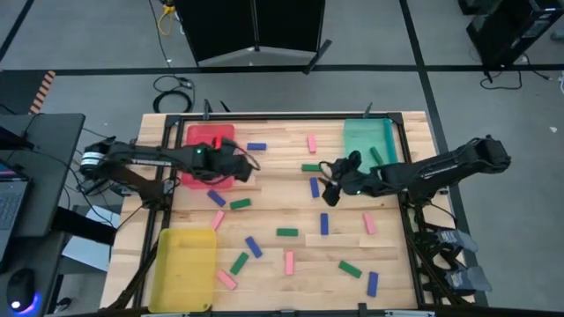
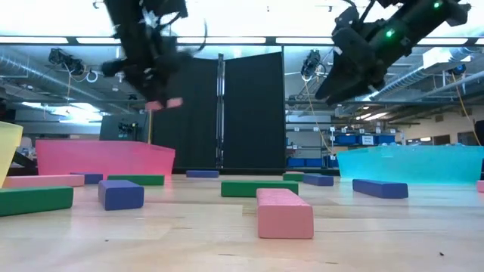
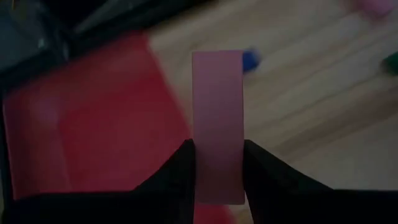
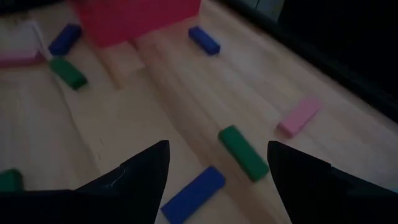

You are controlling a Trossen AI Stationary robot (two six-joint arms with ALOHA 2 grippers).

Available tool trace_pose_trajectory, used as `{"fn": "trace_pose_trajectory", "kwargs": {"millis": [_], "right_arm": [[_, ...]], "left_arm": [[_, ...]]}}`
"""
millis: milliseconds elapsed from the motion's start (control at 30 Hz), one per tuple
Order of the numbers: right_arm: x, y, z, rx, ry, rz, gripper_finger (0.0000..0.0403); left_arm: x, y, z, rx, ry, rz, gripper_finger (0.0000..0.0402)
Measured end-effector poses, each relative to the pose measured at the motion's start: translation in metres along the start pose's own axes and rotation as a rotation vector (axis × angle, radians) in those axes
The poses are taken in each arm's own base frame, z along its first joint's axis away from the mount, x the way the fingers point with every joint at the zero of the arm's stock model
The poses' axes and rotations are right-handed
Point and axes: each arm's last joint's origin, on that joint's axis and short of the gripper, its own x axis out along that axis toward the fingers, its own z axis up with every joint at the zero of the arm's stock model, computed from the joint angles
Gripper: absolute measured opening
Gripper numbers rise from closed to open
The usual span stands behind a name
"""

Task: Sort blocks
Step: Put the pink block into the red bin, then put the blue block into the yellow bin

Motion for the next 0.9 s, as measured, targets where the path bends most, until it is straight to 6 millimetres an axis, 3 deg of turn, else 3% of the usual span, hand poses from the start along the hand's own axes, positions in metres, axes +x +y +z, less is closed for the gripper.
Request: {"fn": "trace_pose_trajectory", "kwargs": {"millis": [167,333,500,700,900], "right_arm": [[0.010,0.012,-0.009,0.035,0.049,0.045,0.0281],[0.015,0.022,-0.015,0.059,0.081,0.063,0.0281],[0.016,0.038,-0.009,0.054,0.103,0.071,0.0281],[0.018,0.055,-0.005,0.064,0.184,0.020,0.0281],[0.013,0.059,-0.022,0.163,0.318,-0.099,0.0281]], "left_arm": [[0.018,0.025,-0.025,-0.081,0.077,0.054,0.0104],[0.036,0.041,-0.037,-0.117,0.112,0.135,0.0107],[0.043,0.045,-0.039,-0.125,0.111,0.149,0.0187],[0.039,0.042,-0.036,-0.104,0.078,0.089,0.0260],[0.013,0.029,-0.032,-0.101,-0.083,-0.121,0.0276]]}}
